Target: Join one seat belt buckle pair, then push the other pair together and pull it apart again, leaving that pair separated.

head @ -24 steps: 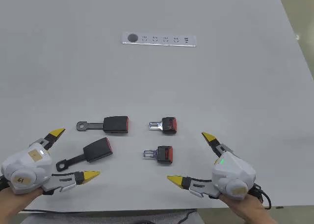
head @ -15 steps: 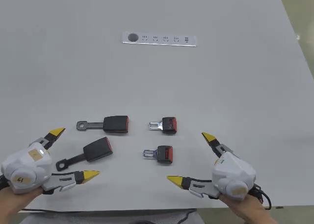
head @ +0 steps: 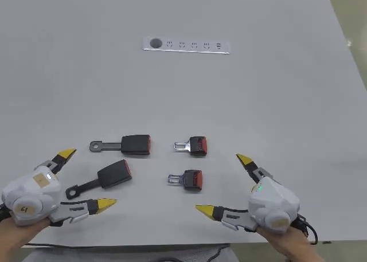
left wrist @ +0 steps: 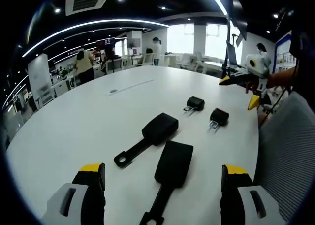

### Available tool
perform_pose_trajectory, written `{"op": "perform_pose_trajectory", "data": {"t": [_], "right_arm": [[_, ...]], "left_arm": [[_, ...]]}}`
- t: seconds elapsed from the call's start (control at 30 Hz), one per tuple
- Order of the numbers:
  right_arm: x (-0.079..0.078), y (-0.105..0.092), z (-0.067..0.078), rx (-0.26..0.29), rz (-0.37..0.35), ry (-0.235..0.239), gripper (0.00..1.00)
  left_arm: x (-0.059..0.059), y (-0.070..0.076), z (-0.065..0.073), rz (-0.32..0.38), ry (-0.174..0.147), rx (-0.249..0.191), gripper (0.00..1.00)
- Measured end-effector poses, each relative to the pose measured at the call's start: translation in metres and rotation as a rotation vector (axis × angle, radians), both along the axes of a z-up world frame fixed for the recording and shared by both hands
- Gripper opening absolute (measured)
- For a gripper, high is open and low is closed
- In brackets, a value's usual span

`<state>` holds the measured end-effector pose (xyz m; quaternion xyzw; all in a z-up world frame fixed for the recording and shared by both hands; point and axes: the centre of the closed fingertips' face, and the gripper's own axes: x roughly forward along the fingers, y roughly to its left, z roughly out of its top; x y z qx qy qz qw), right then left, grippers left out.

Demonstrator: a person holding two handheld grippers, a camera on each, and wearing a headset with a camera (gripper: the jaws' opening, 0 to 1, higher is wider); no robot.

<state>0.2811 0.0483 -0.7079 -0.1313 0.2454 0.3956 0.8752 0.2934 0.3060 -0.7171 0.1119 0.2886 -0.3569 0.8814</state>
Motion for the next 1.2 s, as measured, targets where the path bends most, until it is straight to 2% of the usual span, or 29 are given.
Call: {"op": "perform_pose_trajectory", "data": {"t": [1.2], "right_arm": [[0.001, 0.0014, 0.002, -0.003, 0.006, -0.009, 0.99]], "left_arm": [[-0.0007, 0.0013, 0.0037, 0.001, 0.001, 0.004, 0.99]]}}
